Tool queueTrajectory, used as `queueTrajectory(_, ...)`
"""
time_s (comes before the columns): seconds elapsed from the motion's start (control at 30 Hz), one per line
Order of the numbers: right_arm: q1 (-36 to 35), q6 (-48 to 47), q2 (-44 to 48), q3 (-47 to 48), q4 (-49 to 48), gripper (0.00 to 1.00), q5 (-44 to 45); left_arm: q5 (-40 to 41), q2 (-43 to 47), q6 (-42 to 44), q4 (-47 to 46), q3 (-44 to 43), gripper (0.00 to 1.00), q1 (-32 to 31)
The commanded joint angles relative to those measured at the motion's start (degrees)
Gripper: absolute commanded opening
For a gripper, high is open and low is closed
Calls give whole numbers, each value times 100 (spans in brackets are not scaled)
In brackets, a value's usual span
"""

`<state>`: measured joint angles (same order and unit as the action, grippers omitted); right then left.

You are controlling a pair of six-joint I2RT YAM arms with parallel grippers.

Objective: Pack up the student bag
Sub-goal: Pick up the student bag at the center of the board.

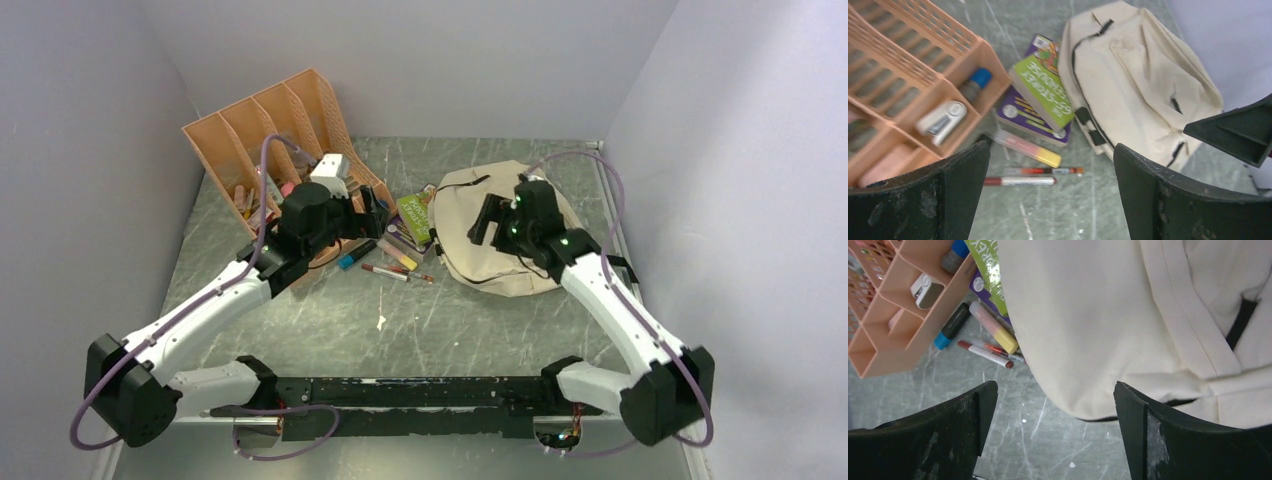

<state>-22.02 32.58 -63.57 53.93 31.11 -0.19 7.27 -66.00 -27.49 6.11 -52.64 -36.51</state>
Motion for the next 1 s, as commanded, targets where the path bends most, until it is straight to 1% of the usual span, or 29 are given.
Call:
queueTrajectory(0.0,-380,-667,-839,712,255,93,454,664,323,1064,626,-86,98,88)
queueTrajectory(0.03,-530,-732,-1063,946,270,98,555,738,373,1039,608,-20,98,141)
queueTrajectory(0.07,-654,-803,-1311,1133,268,100,677,726,404,982,603,53,98,207)
queueTrajectory(0.2,-1015,-1203,-2322,1924,393,100,1157,273,472,864,528,142,98,414)
queueTrajectory(0.37,-1331,-1796,-3569,2943,972,100,1545,224,487,853,596,137,98,509)
queueTrajectory(0.43,-1426,-1872,-3871,3121,1053,100,1771,186,505,837,602,168,98,535)
queueTrajectory(0.63,-1480,-1996,-4446,3278,1017,100,1885,52,483,814,571,194,98,631)
queueTrajectory(0.7,-1481,-1999,-4543,3266,1024,97,1964,47,476,807,584,201,98,645)
queueTrajectory(0.77,-1481,-1993,-4583,3216,1001,89,1987,43,479,812,578,210,98,660)
queueTrajectory(0.9,-1486,-1919,-4471,3006,810,54,2007,-25,423,799,550,219,98,671)
queueTrajectory(0.93,-1481,-1878,-4414,2935,767,43,2048,-41,407,790,549,219,98,678)
queueTrajectory(0.97,-1482,-1845,-4319,2874,724,35,2110,-51,392,781,549,219,98,680)
